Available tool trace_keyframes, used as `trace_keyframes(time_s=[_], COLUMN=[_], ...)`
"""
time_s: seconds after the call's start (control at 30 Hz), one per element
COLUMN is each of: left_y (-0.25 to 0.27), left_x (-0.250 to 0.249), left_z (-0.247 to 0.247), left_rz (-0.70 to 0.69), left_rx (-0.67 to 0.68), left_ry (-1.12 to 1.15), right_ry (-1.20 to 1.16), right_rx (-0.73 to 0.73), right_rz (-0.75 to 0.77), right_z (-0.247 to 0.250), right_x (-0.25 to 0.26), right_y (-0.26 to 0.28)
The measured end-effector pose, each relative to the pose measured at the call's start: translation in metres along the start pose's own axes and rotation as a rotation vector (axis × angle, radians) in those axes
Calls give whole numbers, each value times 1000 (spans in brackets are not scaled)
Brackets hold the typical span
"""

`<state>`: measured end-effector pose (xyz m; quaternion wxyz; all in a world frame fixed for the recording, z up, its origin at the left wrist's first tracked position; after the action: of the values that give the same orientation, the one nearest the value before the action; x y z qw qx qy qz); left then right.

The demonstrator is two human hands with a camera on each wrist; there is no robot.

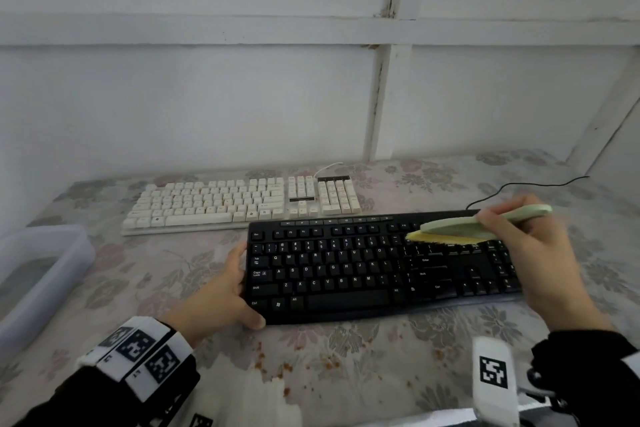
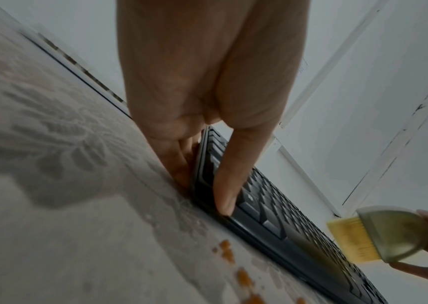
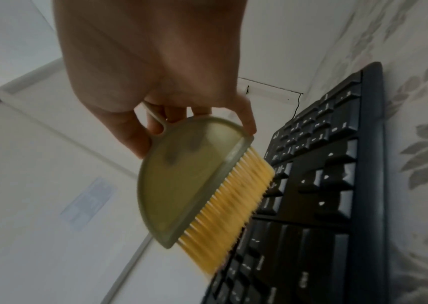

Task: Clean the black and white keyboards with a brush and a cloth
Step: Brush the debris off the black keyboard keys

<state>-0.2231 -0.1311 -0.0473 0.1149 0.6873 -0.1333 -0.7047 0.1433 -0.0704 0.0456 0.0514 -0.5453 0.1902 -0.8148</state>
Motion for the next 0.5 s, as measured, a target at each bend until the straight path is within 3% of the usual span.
trace_keyframes(time_s=[0.2, 0.33, 0.5], left_y=[1, -1, -2], left_x=[-1, 2, 4], left_z=[-1, 1, 2], left_rz=[5, 21, 24], left_rx=[-1, -9, -18], left_ry=[8, -15, -21], right_ry=[269, 118, 77], right_rx=[-68, -117, 33], right_rz=[4, 26, 81], right_z=[24, 34, 13], right_x=[-23, -19, -15], right_y=[-11, -10, -1])
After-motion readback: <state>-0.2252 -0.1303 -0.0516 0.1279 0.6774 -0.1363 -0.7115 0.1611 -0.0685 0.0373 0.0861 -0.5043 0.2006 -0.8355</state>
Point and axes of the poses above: each hand's wrist, its own y-axis away from the middle knuckle, its own z-axis out of the back of the hand, x = y × z, the point moved 5 cm from there along -y, towards the middle knuckle, and after that the axes turned 15 degrees about y, right-handed, at the moved point
